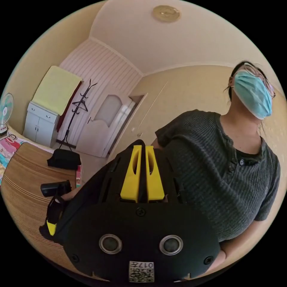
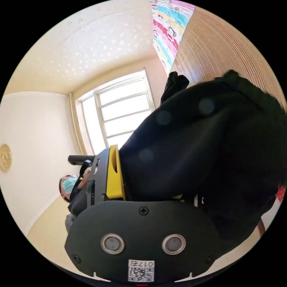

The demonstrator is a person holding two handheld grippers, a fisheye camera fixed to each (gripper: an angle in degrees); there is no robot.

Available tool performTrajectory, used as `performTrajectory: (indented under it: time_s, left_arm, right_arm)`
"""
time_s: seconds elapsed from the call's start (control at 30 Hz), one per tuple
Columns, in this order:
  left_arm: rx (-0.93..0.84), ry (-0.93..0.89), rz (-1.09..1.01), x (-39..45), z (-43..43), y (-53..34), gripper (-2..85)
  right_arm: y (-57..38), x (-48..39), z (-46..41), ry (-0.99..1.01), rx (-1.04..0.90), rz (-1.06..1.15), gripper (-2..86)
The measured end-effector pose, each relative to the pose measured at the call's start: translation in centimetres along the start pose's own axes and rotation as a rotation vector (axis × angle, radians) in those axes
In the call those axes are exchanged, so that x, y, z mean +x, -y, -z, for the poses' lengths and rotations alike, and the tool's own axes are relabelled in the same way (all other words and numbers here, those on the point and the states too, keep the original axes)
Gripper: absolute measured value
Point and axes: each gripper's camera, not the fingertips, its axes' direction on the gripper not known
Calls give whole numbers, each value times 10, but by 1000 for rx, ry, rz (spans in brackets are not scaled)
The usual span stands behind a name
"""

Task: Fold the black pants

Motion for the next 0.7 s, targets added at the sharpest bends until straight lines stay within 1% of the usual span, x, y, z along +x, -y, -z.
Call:
performTrajectory:
  time_s: [0.03,0.07,0.1,0.13,0.2,0.23,0.27,0.3,0.37,0.4,0.43,0.47,0.5,0.53,0.57,0.63,0.67,0.7]
  left_arm:
    - [-59,16,13,-6,-15,1,-4]
    - [-68,9,4,-8,-19,1,-3]
    - [-66,-22,-14,-11,-23,2,0]
    - [-60,-40,-24,-17,-23,4,5]
    - [-43,-10,-23,-26,-15,7,14]
    - [-28,24,-24,-30,-5,9,25]
    - [-15,42,-24,-31,2,9,30]
    - [13,83,-32,-32,17,8,42]
    - [68,147,-36,-30,48,4,70]
    - [137,165,-37,-25,75,-2,85]
    - [235,156,-35,-20,105,-13,94]
    - [295,135,-36,-18,121,-20,91]
    - [424,89,-39,-15,154,-39,85]
    - [549,86,-27,-14,184,-60,69]
    - [606,107,0,-14,198,-72,62]
    - [749,290,180,-19,244,-112,66]
    - [771,345,234,-22,253,-121,76]
    - [805,425,333,-27,267,-135,90]
  right_arm:
    - [3,6,-7,9,-33,24,130]
    - [5,10,-15,58,-70,47,99]
    - [5,9,-19,84,-82,72,87]
    - [4,3,-26,108,-100,139,65]
    - [2,-21,-34,49,-94,280,47]
    - [1,-41,-41,-6,-105,390,42]
    - [-2,-62,-48,-1,-134,511,39]
    - [-4,-72,-52,14,-151,577,38]
    - [-19,-115,-58,74,-190,827,37]
    - [-23,-125,-59,91,-206,881,39]
    - [-34,-144,-59,115,-230,992,41]
    - [-49,-160,-57,123,-233,1108,47]
    - [-56,-166,-56,124,-230,1158,49]
    - [-70,-176,-54,137,-231,1247,56]
    - [-82,-182,-52,154,-232,1318,61]
    - [-99,-184,-50,180,-229,1411,67]
    - [-108,-181,-50,188,-230,1464,69]
    - [-113,-179,-51,188,-230,1487,69]
